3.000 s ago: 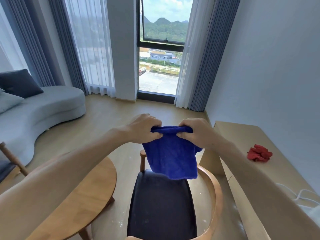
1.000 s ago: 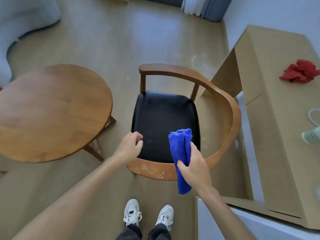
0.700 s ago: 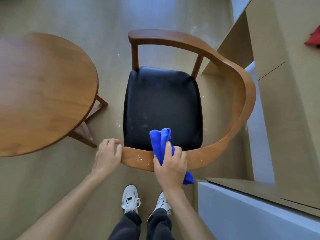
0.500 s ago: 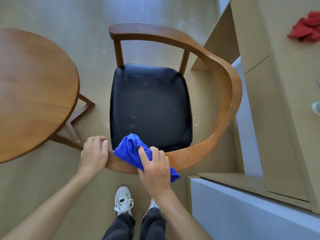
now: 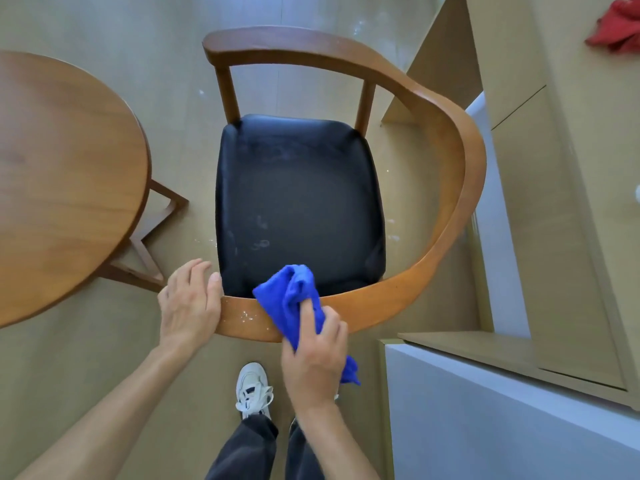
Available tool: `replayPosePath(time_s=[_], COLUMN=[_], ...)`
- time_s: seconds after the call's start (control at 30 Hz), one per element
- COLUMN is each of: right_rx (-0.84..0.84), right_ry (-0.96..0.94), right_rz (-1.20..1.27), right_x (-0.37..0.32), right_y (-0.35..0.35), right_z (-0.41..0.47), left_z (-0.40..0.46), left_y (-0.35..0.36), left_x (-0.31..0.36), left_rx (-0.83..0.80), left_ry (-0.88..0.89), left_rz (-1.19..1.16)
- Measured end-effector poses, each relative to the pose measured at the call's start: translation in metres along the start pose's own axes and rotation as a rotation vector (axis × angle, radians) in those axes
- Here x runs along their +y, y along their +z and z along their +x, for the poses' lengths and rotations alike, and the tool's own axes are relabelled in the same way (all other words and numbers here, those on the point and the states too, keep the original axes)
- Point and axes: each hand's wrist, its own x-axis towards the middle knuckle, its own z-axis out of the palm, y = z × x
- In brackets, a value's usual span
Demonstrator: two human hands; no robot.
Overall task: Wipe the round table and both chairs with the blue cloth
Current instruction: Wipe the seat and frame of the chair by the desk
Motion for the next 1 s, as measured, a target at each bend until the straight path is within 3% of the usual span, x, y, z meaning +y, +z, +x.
replayPosePath(time_s=[0.1,0.27,0.33,0.43,0.5,0.53,0.63,0.7,0.77,0.87,1.0], right_rx=[-0.092,-0.21,-0.375,-0.771,-0.883,-0.857,-0.444,-0.281,-0.253,-0.185,-0.084], right_ry=[-0.011,0.026,0.065,0.107,0.071,0.037,-0.162,-0.233,-0.264,-0.277,-0.274], right_rz=[0.044,0.071,0.175,0.612,0.789,0.777,0.353,0.129,0.011,-0.02,-0.056], right_x=[-0.037,-0.028,-0.025,0.008,0.04,0.055,0.1,0.122,0.137,0.143,0.137], right_y=[0.007,-0.014,-0.022,-0.043,-0.06,-0.066,-0.062,-0.054,-0.043,-0.028,-0.02], right_z=[-0.008,0.005,0.011,0.028,0.045,0.055,0.083,0.096,0.098,0.092,0.093], left_z=[0.003,-0.021,-0.045,-0.076,-0.085,-0.087,-0.087,-0.086,-0.085,-0.087,-0.094], left_y=[-0.009,-0.018,-0.012,0.003,0.015,0.02,0.033,0.037,0.036,0.032,0.035], left_x=[0.0,0.046,0.065,0.075,0.081,0.085,0.103,0.106,0.101,0.092,0.101], left_rx=[0.044,0.094,0.126,0.125,0.081,0.056,0.035,0.051,0.066,0.141,0.226], left_ry=[-0.01,0.133,0.204,0.181,0.132,0.11,0.069,0.046,0.042,0.056,-0.073], left_rz=[-0.033,-0.052,-0.016,0.029,0.028,0.007,-0.102,-0.22,-0.284,-0.189,-0.1])
